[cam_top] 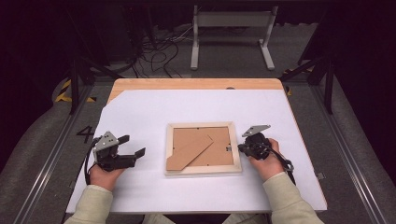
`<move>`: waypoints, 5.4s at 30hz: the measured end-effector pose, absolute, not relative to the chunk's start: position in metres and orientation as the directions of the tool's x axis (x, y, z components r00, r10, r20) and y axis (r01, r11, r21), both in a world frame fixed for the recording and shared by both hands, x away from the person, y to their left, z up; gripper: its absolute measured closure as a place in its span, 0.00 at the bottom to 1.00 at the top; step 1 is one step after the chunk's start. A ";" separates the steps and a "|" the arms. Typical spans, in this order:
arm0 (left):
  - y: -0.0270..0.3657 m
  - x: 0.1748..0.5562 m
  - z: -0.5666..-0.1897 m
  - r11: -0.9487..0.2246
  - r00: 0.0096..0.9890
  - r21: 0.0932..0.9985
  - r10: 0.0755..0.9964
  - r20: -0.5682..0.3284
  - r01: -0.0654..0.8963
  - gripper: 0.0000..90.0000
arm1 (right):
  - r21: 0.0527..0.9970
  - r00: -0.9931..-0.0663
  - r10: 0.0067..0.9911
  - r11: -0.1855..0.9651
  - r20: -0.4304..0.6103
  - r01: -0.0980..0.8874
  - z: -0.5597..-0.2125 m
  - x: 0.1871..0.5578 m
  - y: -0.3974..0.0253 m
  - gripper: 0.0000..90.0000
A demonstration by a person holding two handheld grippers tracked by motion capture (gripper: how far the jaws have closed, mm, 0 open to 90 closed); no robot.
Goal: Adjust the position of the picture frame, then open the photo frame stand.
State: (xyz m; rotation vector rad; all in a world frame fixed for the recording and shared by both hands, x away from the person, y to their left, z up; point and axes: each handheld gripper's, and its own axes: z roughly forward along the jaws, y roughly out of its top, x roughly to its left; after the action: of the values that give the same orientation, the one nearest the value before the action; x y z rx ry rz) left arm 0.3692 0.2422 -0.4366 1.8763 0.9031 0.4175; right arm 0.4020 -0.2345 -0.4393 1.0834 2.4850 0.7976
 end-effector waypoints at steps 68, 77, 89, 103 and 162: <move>0.194 0.348 -0.422 -0.480 0.858 0.776 0.492 -0.149 0.410 0.66 | 0.835 -0.743 0.669 0.417 -0.015 0.358 -0.393 0.372 -0.299 0.79; 0.184 0.348 -0.428 -0.553 0.883 0.729 0.445 -0.152 0.404 0.71 | 0.834 -0.743 0.669 0.414 -0.007 0.365 -0.395 0.373 -0.299 0.78; 0.176 0.352 -0.438 -0.616 0.879 0.655 0.445 -0.169 0.437 0.77 | 0.833 -0.741 0.671 0.414 -0.007 0.368 -0.396 0.373 -0.299 0.77; 0.168 0.353 -0.441 -0.666 0.890 0.611 0.428 -0.157 0.428 0.93 | 0.831 -0.741 0.672 0.415 -0.005 0.370 -0.397 0.373 -0.300 0.77; 0.156 0.367 -0.372 -0.417 0.892 0.836 0.417 -0.172 0.357 0.97 | 0.828 -0.681 0.732 0.384 -0.002 0.410 -0.398 0.354 -0.328 0.77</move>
State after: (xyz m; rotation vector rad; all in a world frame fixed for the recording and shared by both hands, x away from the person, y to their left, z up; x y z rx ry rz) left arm 0.3672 0.1565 -0.3723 2.0447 0.5590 0.0756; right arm 0.3540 -0.3283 -0.3977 0.9910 2.2799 1.2072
